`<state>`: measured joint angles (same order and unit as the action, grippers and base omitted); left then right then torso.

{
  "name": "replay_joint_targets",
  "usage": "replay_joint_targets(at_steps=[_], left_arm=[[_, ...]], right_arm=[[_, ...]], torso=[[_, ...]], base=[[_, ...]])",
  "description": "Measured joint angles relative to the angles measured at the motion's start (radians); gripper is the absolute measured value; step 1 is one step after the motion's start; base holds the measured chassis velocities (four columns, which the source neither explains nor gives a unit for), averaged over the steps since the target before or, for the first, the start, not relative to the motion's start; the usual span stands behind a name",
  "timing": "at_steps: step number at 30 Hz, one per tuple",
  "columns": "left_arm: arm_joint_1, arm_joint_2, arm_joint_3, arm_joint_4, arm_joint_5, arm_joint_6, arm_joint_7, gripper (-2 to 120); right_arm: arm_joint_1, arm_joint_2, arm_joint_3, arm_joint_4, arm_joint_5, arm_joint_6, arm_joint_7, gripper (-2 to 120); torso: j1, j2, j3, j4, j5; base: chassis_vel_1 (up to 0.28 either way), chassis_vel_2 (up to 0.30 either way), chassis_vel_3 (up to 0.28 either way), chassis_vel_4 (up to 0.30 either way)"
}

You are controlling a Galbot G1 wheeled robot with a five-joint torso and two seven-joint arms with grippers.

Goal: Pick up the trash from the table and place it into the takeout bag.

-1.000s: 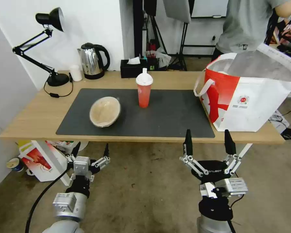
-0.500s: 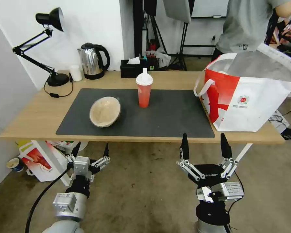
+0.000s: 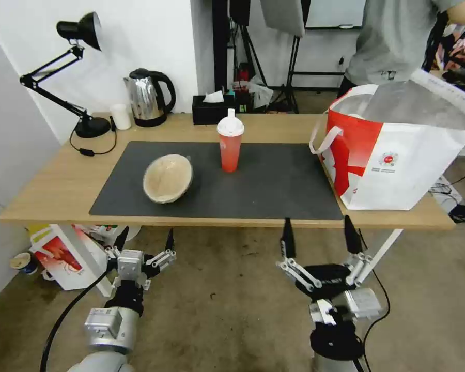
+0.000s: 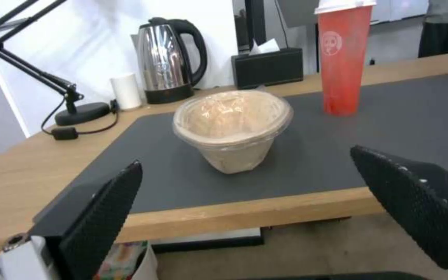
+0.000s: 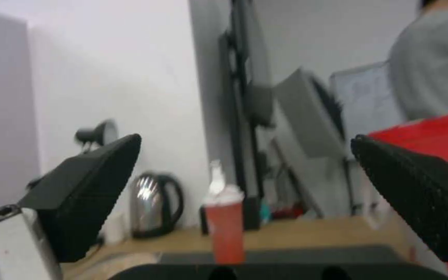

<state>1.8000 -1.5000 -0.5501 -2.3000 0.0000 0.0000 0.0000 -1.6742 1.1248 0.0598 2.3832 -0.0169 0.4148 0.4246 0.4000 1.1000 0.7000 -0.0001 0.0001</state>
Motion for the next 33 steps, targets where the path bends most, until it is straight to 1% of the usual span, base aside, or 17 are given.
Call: replay_joint_targets(at_steps=[1, 2, 3, 5, 6, 8, 9, 11, 12, 16, 17, 20, 24, 27, 28, 31, 33], left_arm=[[0.000, 0.000, 0.000, 0.000, 0.000, 0.000, 0.000, 100], [0.000, 0.000, 0.000, 0.000, 0.000, 0.000, 0.000, 100], [0.000, 0.000, 0.000, 0.000, 0.000, 0.000, 0.000, 100], [0.000, 0.000, 0.000, 0.000, 0.000, 0.000, 0.000, 100], [0.000, 0.000, 0.000, 0.000, 0.000, 0.000, 0.000, 100], [0.000, 0.000, 0.000, 0.000, 0.000, 0.000, 0.000, 100], [0.000, 0.000, 0.000, 0.000, 0.000, 0.000, 0.000, 100], [0.000, 0.000, 0.000, 0.000, 0.000, 0.000, 0.000, 100], [0.000, 0.000, 0.000, 0.000, 0.000, 0.000, 0.000, 100], [0.000, 0.000, 0.000, 0.000, 0.000, 0.000, 0.000, 100], [0.000, 0.000, 0.000, 0.000, 0.000, 0.000, 0.000, 100], [0.000, 0.000, 0.000, 0.000, 0.000, 0.000, 0.000, 100], [0.000, 0.000, 0.000, 0.000, 0.000, 0.000, 0.000, 100], [0.000, 0.000, 0.000, 0.000, 0.000, 0.000, 0.000, 100], [0.000, 0.000, 0.000, 0.000, 0.000, 0.000, 0.000, 100], [0.000, 0.000, 0.000, 0.000, 0.000, 0.000, 0.000, 100], [0.000, 0.000, 0.000, 0.000, 0.000, 0.000, 0.000, 100]], right_arm=[[0.000, 0.000, 0.000, 0.000, 0.000, 0.000, 0.000, 100], [0.036, -0.032, 0.004, 0.000, 0.056, -0.039, -0.007, 100], [0.091, -0.086, 0.008, -0.001, 0.135, -0.088, -0.012, 100], [0.177, -0.169, 0.010, -0.014, 0.230, -0.132, -0.014, 100], [0.177, -0.169, 0.010, -0.014, 0.230, -0.132, -0.014, 100], [0.270, -0.251, 0.010, -0.031, 0.308, -0.157, -0.014, 100], [0.270, -0.251, 0.010, -0.031, 0.308, -0.157, -0.014, 100], [0.377, -0.320, 0.000, -0.035, 0.411, -0.193, -0.011, 100], [0.377, -0.320, 0.000, -0.035, 0.411, -0.193, -0.011, 100], [0.542, -0.382, -0.050, -0.058, 0.531, -0.235, 0.006, 100], [0.542, -0.382, -0.050, -0.058, 0.531, -0.235, 0.006, 100], [0.622, -0.406, -0.079, -0.074, 0.604, -0.259, 0.011, 100], [0.669, -0.425, -0.097, -0.083, 0.661, -0.275, 0.011, 100], [0.754, -0.456, -0.134, -0.108, 0.759, -0.299, 0.008, 100], [0.754, -0.456, -0.134, -0.108, 0.759, -0.299, 0.008, 100], [0.814, -0.477, -0.160, -0.125, 0.852, -0.324, -0.006, 100], [0.826, -0.483, -0.166, -0.128, 0.877, -0.335, -0.007, 100]], torso=[[0.000, 0.000, 0.000, 0.0000, 0.0000], [0.000, 0.000, 0.000, 0.0000, 0.0002], [0.000, 0.000, 0.000, 0.0003, 0.0003], [0.000, 0.000, 0.000, 0.0002, 0.0003], [0.000, 0.000, 0.000, 0.0002, 0.0003], [0.000, 0.000, 0.000, 0.0003, 0.0001], [0.000, 0.000, 0.000, 0.0003, 0.0001], [0.000, 0.000, 0.000, 0.0001, 0.0000], [0.000, 0.000, 0.000, 0.0001, 0.0000], [0.000, 0.000, 0.000, 0.0002, 0.0000], [0.000, 0.000, 0.000, 0.0002, 0.0000], [0.000, 0.000, 0.000, 0.0000, 0.0000], [0.000, 0.000, 0.000, 0.0001, -0.0001], [0.000, 0.000, 0.000, 0.0001, 0.0000], [0.000, 0.000, 0.000, 0.0001, 0.0000], [0.000, 0.000, 0.000, 0.0001, -0.0001], [0.000, 0.000, 0.000, 0.0001, -0.0002]], base=[[0.000, 0.000, 0.000, 0.000], [0.000, 0.000, 0.000, 0.000], [0.000, 0.000, 0.000, 0.000], [0.000, 0.000, 0.000, 0.000], [0.000, 0.000, 0.000, 0.000], [0.000, 0.000, 0.000, 0.000], [0.000, 0.000, 0.000, 0.000], [0.000, 0.000, 0.000, 0.000], [0.000, 0.000, 0.000, 0.000], [0.000, 0.000, 0.000, 0.000], [0.000, 0.000, 0.000, 0.000], [0.000, 0.000, 0.000, 0.000], [0.000, 0.000, 0.000, 0.000], [0.000, 0.000, 0.000, 0.000], [0.000, 0.000, 0.000, 0.000], [0.000, 0.000, 0.000, 0.000], [0.000, 0.000, 0.000, 0.000]])
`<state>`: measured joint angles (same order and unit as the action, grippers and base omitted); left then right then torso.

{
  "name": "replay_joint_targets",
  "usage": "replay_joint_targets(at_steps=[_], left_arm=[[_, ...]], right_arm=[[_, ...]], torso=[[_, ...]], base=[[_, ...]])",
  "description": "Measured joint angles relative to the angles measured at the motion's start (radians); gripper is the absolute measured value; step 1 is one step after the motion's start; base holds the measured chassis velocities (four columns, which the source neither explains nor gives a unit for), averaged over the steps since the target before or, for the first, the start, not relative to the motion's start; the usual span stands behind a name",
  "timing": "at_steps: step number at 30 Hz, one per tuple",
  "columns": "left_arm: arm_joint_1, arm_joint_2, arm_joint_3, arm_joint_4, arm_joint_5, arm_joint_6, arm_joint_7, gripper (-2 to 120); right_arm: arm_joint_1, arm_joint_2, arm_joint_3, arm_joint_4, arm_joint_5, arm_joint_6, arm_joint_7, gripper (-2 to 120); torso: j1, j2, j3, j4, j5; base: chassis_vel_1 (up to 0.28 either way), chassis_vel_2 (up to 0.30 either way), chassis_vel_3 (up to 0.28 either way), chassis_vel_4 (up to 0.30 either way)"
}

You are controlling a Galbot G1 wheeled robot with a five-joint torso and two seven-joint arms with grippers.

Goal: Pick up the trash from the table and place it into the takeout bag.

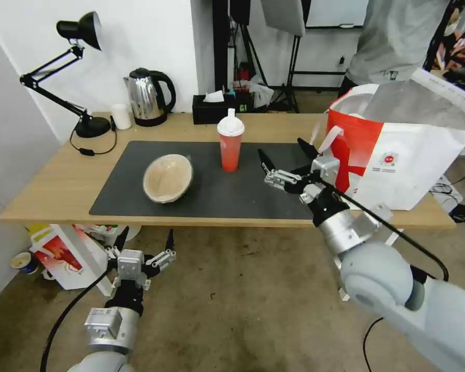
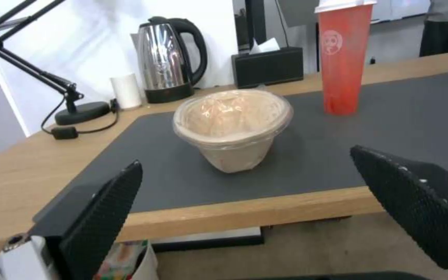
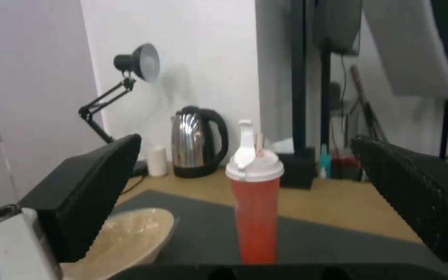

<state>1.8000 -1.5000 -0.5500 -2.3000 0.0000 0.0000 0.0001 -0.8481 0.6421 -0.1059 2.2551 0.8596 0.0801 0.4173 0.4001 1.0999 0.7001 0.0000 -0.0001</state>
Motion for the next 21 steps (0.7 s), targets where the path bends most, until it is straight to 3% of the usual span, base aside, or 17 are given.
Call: replay_joint_targets(at_steps=[6, 21], left_arm=[[0.000, 0.000, 0.000, 0.000, 0.000, 0.000, 0.000, 100], [0.000, 0.000, 0.000, 0.000, 0.000, 0.000, 0.000, 100]], right_arm=[[0.087, -0.008, -0.073, -0.029, 0.094, -0.045, -0.005, 100], [0.233, 0.036, -0.188, -0.139, 0.127, -0.084, -0.002, 100]], torso=[[0.000, 0.000, 0.000, 0.0000, 0.0001], [0.000, 0.000, 0.000, 0.0000, 0.0001]], base=[[0.000, 0.000, 0.000, 0.000], [0.000, 0.000, 0.000, 0.000]])
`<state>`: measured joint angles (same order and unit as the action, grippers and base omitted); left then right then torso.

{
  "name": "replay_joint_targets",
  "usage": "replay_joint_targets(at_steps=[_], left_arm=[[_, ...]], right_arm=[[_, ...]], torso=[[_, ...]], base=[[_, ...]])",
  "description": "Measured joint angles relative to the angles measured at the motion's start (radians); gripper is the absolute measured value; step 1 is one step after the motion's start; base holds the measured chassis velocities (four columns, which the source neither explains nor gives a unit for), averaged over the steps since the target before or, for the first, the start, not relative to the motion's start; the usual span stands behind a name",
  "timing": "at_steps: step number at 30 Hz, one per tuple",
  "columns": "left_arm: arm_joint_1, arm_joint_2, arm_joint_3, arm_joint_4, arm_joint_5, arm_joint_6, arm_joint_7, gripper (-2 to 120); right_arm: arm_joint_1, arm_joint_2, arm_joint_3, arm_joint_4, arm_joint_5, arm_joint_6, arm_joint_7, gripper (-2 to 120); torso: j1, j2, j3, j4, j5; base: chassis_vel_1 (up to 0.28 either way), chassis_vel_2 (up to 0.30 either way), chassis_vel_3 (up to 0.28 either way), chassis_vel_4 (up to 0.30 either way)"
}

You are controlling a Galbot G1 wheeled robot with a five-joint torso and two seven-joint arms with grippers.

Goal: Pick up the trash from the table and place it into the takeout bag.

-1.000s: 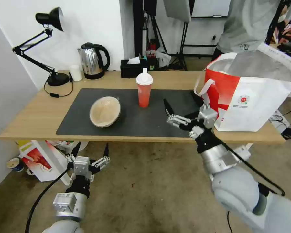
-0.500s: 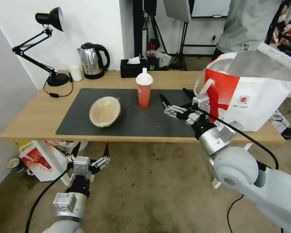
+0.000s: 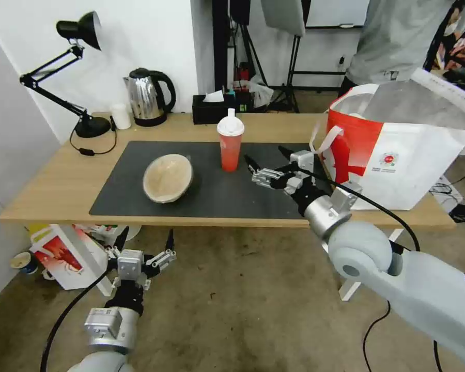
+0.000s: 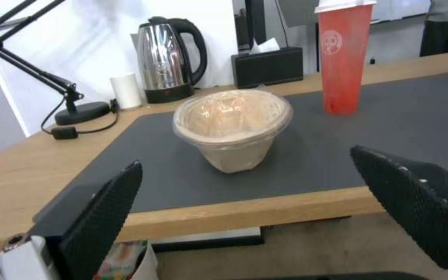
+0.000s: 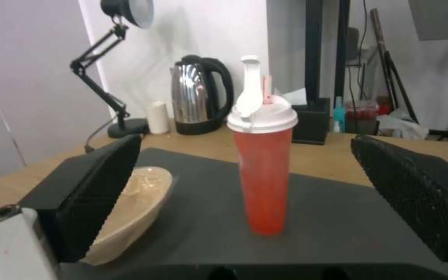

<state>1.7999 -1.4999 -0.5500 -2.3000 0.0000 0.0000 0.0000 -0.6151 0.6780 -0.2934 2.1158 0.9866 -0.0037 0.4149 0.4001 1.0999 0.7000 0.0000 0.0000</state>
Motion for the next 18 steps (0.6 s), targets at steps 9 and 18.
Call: replay_joint_targets(at_steps=[9, 18], left_arm=[[0.000, 0.000, 0.000, 0.000, 0.000, 0.000, 0.000, 100], [0.000, 0.000, 0.000, 0.000, 0.000, 0.000, 0.000, 100]], right_arm=[[0.112, 0.010, -0.076, -0.059, 0.052, -0.042, 0.002, 100], [0.144, 0.020, -0.111, -0.088, 0.065, -0.047, 0.004, 100]], torso=[[0.000, 0.000, 0.000, 0.0001, -0.0001], [0.000, 0.000, 0.000, -0.0001, 0.0000]], base=[[0.000, 0.000, 0.000, 0.000], [0.000, 0.000, 0.000, 0.000]])
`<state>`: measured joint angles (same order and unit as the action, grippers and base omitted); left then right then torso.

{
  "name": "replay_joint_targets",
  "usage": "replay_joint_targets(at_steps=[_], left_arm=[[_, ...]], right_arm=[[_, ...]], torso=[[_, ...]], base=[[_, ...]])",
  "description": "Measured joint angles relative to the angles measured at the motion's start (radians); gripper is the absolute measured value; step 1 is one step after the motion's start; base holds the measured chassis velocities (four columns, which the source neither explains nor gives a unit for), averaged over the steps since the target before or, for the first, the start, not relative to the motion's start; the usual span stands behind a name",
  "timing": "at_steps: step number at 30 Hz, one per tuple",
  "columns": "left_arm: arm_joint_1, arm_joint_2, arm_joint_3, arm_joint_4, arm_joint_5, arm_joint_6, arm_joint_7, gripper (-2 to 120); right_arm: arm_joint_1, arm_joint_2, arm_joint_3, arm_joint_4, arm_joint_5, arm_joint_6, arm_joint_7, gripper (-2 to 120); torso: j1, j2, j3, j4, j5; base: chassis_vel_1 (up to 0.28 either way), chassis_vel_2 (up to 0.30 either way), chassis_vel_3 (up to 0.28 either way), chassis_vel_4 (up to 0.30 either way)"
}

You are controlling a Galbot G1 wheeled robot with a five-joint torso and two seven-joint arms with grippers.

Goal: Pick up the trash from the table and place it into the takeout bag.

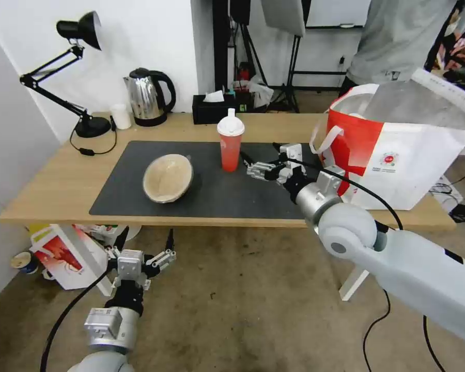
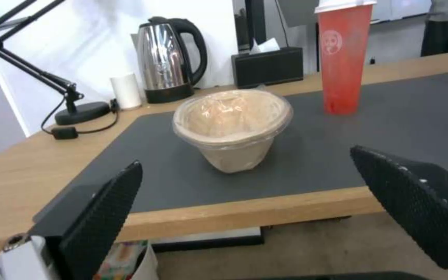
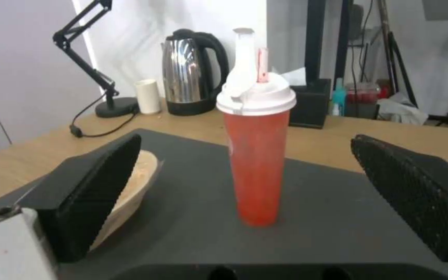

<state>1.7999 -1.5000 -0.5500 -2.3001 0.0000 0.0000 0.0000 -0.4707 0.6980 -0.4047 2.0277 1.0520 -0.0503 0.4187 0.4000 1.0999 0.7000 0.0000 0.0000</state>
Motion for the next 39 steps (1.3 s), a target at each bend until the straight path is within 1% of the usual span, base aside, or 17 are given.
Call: replay_joint_targets(at_steps=[9, 15, 23, 39], left_arm=[[0.000, 0.000, 0.000, 0.000, 0.000, 0.000, 0.000, 100], [0.000, 0.000, 0.000, 0.000, 0.000, 0.000, 0.000, 100], [0.000, 0.000, 0.000, 0.000, 0.000, 0.000, 0.000, 100], [0.000, 0.000, 0.000, 0.000, 0.000, 0.000, 0.000, 100]], right_arm=[[0.044, 0.011, -0.051, -0.024, 0.033, -0.009, 0.001, 100], [0.077, 0.034, -0.086, -0.062, 0.036, -0.018, 0.003, 100], [0.144, 0.076, -0.142, -0.147, 0.042, -0.039, 0.004, 100], [0.221, 0.160, -0.178, -0.289, 0.039, -0.044, -0.023, 100]], torso=[[0.000, 0.000, 0.000, 0.0000, -0.0001], [0.000, 0.000, 0.000, 0.0000, -0.0001], [0.000, 0.000, 0.000, 0.0001, -0.0001], [0.000, 0.000, 0.000, 0.0000, -0.0001]], base=[[0.000, 0.000, 0.000, 0.000], [0.000, 0.000, 0.000, 0.000], [0.000, 0.000, 0.000, 0.000], [0.000, 0.000, 0.000, 0.000]])
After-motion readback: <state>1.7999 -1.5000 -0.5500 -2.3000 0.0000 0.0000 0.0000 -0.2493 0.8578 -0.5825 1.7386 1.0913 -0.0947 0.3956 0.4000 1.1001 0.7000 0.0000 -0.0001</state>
